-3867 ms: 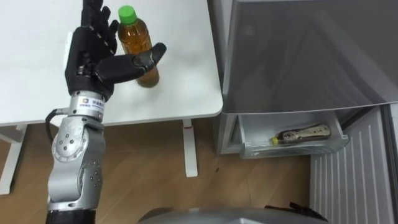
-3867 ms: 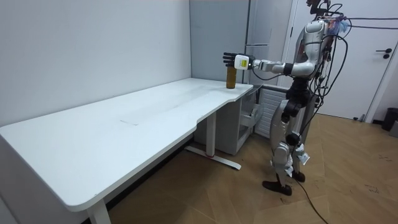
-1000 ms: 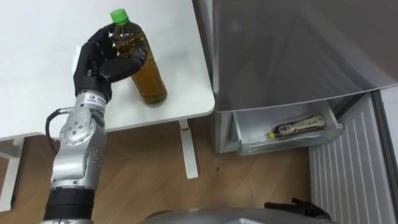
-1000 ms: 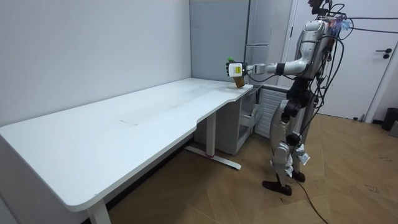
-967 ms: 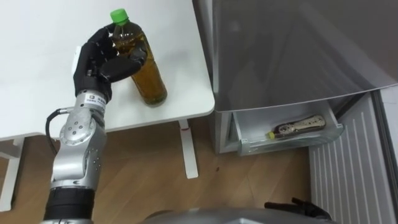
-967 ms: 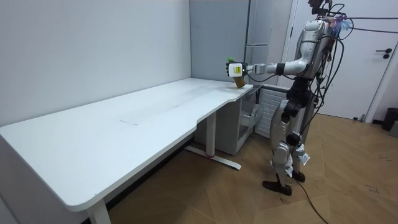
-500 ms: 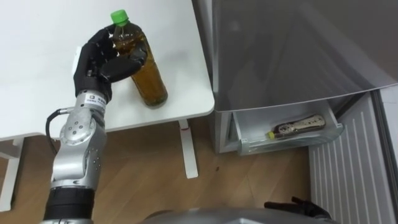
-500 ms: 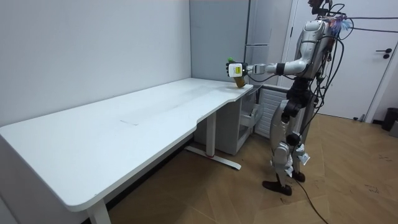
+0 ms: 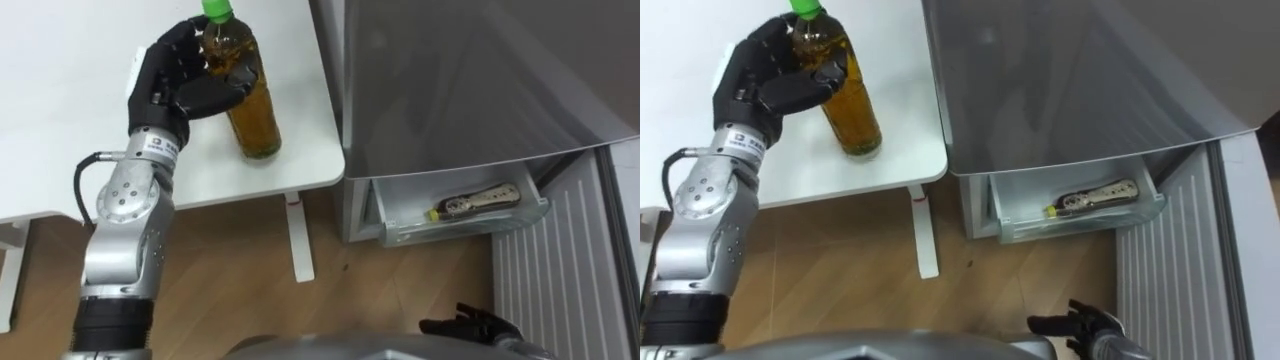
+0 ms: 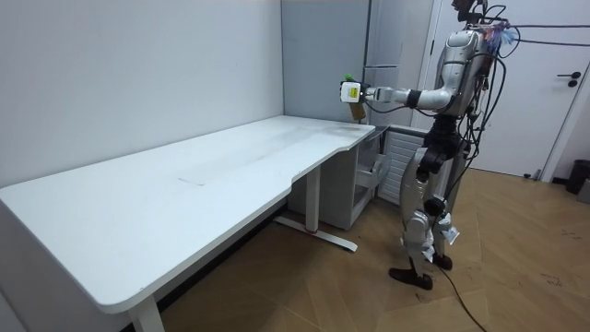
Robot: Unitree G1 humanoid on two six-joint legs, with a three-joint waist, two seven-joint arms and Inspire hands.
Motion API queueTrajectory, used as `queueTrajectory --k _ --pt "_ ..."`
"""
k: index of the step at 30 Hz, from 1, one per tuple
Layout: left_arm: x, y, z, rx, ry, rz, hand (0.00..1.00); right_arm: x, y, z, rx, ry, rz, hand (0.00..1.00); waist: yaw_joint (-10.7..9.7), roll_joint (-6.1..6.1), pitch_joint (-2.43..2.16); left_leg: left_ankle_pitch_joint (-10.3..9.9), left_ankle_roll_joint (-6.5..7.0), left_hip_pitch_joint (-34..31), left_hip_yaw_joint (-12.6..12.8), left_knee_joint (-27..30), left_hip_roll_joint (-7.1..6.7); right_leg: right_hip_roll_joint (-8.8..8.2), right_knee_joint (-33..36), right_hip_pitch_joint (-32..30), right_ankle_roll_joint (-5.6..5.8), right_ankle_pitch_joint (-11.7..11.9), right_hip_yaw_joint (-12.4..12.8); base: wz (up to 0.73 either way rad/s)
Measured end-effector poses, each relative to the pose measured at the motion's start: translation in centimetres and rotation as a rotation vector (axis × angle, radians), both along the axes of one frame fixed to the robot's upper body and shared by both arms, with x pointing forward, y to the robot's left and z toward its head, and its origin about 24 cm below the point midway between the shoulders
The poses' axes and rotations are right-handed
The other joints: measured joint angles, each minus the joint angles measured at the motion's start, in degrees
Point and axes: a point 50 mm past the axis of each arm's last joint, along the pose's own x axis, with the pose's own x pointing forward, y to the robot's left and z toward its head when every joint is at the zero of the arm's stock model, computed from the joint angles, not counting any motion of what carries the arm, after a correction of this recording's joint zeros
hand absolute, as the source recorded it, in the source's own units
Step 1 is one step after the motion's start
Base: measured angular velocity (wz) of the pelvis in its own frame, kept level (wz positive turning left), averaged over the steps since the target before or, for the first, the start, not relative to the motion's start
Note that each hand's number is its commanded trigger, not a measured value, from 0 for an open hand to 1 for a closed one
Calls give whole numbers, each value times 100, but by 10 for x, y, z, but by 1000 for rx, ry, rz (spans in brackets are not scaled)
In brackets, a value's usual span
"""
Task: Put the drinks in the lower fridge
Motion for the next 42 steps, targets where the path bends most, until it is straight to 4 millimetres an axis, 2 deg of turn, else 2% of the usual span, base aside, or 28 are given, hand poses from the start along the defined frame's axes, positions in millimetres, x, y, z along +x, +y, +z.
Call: queueTrajectory --k 5,7,11,14,19,24,28,35,42 --pt "-1 -3 8 2 -33 -34 100 4 8 -1 29 -13 26 0 11 89 25 0 0 1 -7 -4 0 0 -1 -8 0 0 -3 0" --pt "-2 -6 10 0 -43 -41 100 5 11 -1 42 -12 57 0 61 130 16 5 0 -36 -16 -10 7 2 9 -62 -1 0 -8 -4" --pt "-4 -16 15 -2 -65 -78 100 6 14 -1 58 -10 97 0 141 132 11 17 1 -73 -23 -16 5 1 22 -106 0 0 -31 1" --pt "-4 -21 19 -4 -85 -105 100 15 19 0 71 -25 171 0 199 109 -4 18 2 -129 -21 -7 5 -2 26 -125 -2 1 -39 0" --pt "-5 -31 19 -18 -87 -185 100 19 31 0 123 -24 258 0 391 14 -18 18 3 -44 -122 -10 -20 -14 15 -43 -2 1 -110 6" --pt "-8 -38 16 -18 -74 -238 100 28 35 2 137 -39 321 0 492 -7 -7 19 1 -40 -168 -5 -15 -6 13 -11 -2 1 -147 6" --pt "-13 -40 9 -17 -46 -275 100 50 45 10 149 -123 463 0 482 -10 -10 31 -5 -57 -161 0 -10 -1 16 -2 -2 1 -159 -1" --pt "-23 -44 -2 -35 3 -355 100 59 57 16 185 -150 595 0 573 -81 -1 31 -5 -28 -177 14 -15 -7 24 6 -2 1 -189 1" --pt "-26 -48 -4 -21 19 -427 100 84 67 31 170 -266 679 0 577 -122 3 29 -3 -185 -292 151 -21 4 27 6 -2 1 -358 11"
